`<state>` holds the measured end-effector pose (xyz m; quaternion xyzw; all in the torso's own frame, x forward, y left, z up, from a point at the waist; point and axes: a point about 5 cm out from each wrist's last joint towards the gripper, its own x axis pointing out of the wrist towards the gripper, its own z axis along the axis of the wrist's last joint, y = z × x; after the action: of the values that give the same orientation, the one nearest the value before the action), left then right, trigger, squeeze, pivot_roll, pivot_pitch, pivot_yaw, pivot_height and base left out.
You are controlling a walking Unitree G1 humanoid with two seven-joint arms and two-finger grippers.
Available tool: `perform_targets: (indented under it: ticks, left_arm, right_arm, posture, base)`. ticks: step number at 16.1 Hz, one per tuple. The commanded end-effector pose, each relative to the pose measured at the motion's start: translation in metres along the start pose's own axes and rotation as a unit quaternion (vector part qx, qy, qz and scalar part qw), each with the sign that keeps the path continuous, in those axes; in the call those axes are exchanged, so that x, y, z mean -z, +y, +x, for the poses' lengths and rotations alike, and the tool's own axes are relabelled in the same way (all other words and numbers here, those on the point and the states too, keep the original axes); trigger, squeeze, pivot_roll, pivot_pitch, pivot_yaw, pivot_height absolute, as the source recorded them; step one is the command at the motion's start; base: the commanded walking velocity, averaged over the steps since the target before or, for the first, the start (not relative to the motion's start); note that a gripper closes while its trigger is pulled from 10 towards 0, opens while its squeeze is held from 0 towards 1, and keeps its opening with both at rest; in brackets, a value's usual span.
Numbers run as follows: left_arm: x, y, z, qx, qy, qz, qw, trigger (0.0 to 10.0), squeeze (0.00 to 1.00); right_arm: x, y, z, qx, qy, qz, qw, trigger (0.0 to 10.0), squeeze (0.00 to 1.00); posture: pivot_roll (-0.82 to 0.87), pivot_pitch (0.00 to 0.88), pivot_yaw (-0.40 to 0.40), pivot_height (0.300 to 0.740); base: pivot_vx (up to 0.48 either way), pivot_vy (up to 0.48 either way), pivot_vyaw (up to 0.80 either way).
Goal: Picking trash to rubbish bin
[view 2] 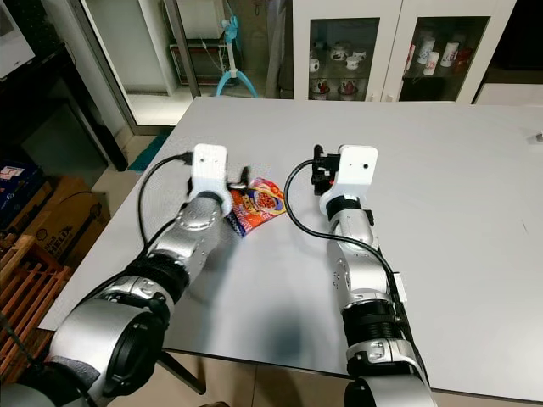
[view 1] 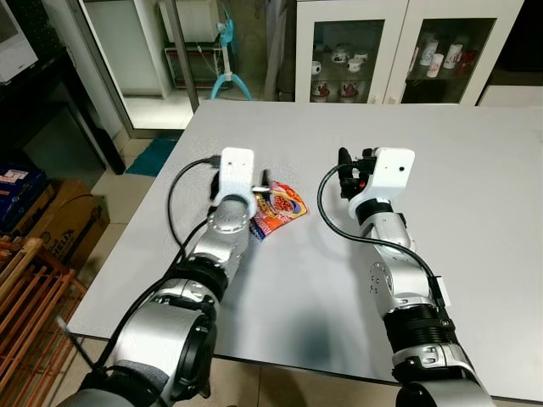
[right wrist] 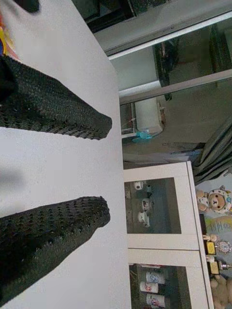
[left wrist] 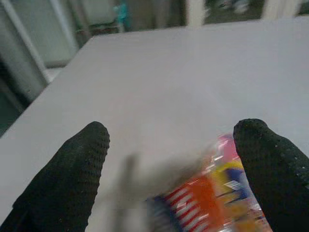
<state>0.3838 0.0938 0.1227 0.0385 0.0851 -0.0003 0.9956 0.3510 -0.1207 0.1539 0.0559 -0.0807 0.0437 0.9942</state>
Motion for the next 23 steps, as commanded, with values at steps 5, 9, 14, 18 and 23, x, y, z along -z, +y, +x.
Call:
perform_targets:
  ticks: [5,9,14,18,23]
  left_arm:
    - [0.024,0.025,-0.003,-0.048,0.052,-0.025,0.997,10.0,0.0]
    - [0.037,0.015,-0.006,-0.001,0.095,-0.106,0.99,10.0,0.0]
    - [0.036,0.001,-0.007,0.058,0.1,-0.095,0.989,10.0,0.0]
    - [0.032,-0.008,-0.007,0.085,0.095,-0.081,0.989,0.0,0.0]
    - [0.029,-0.009,-0.006,0.093,0.088,-0.084,0.988,0.0,0.0]
  right_arm:
    - [-0.003,0.003,0.002,-0.003,-0.002,0.002,1.0,10.0,0.0]
    - [-0.003,0.003,0.002,-0.005,-0.003,0.002,1.0,10.0,0.0]
    - [-0.003,0.004,0.002,-0.003,-0.003,0.002,1.0,10.0,0.0]
    - [-0.003,0.004,0.001,-0.002,-0.004,0.003,1.0,10.0,0.0]
    - [-0.003,0.004,0.001,-0.002,-0.004,0.003,1.0,10.0,0.0]
  posture:
    - [-0.03,0.0,0.09,0.74]
    - [-0.03,0.0,0.09,0.74]
    - [-0.04,0.0,0.095,0.74]
    - [-0.04,0.0,0.099,0.74]
    - [-0.04,0.0,0.095,0.74]
  base:
    - [0.0,0.0,0.0]
    - [0.0,0.0,0.0]
    - [0.0,0.0,0.0]
    - [0.0,0.0,0.0]
    - [0.0,0.0,0.0]
